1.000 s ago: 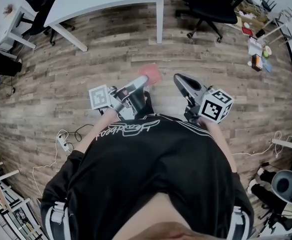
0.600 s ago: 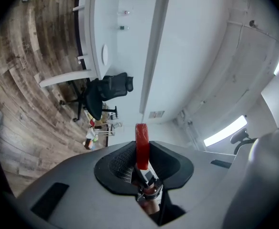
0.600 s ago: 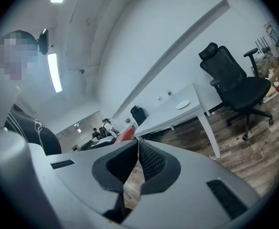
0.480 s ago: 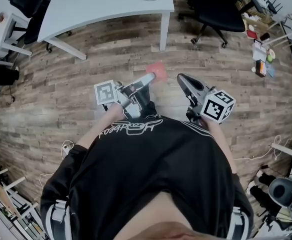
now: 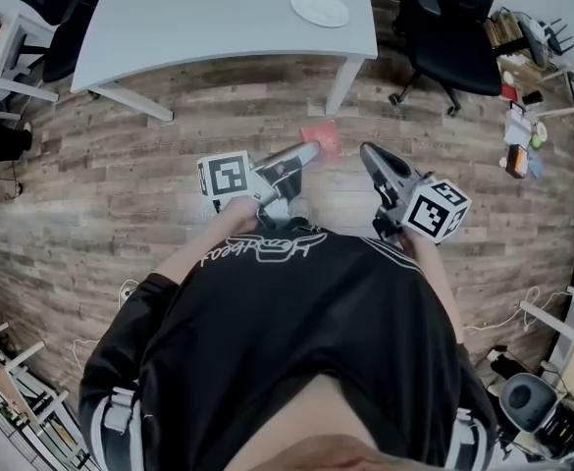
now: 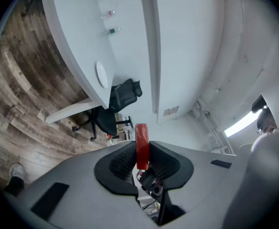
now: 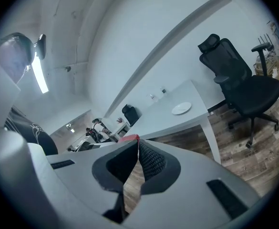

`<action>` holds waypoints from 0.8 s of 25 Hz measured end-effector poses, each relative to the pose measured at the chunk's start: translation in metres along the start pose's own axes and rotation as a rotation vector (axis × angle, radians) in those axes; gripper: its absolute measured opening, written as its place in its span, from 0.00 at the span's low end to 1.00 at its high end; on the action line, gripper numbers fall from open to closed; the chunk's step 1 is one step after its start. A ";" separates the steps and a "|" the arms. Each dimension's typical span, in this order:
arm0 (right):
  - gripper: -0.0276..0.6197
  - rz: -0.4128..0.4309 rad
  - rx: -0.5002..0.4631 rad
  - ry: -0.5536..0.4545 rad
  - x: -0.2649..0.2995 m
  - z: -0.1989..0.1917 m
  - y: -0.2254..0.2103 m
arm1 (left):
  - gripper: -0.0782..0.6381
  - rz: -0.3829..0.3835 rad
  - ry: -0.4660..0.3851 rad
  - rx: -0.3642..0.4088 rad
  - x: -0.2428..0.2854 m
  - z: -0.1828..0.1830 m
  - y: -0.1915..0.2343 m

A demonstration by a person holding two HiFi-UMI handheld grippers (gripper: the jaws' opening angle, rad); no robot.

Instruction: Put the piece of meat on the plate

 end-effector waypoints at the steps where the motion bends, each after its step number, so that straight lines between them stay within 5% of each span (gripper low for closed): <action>1: 0.06 -0.003 -0.002 0.005 0.008 0.004 -0.003 | 0.23 0.025 0.004 0.016 0.000 0.010 0.007; 20: 0.06 -0.001 -0.104 0.037 0.073 0.041 -0.017 | 0.23 0.019 -0.030 0.070 0.008 0.085 0.014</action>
Point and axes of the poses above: the fingertips, and each gripper's own axes: x forward along the fingers, y to its left, z out of its top, the point moved 4 cm from there along -x, backward along the fingers, and after that the axes turned 1 degree about -y, right-handed, at the moved point
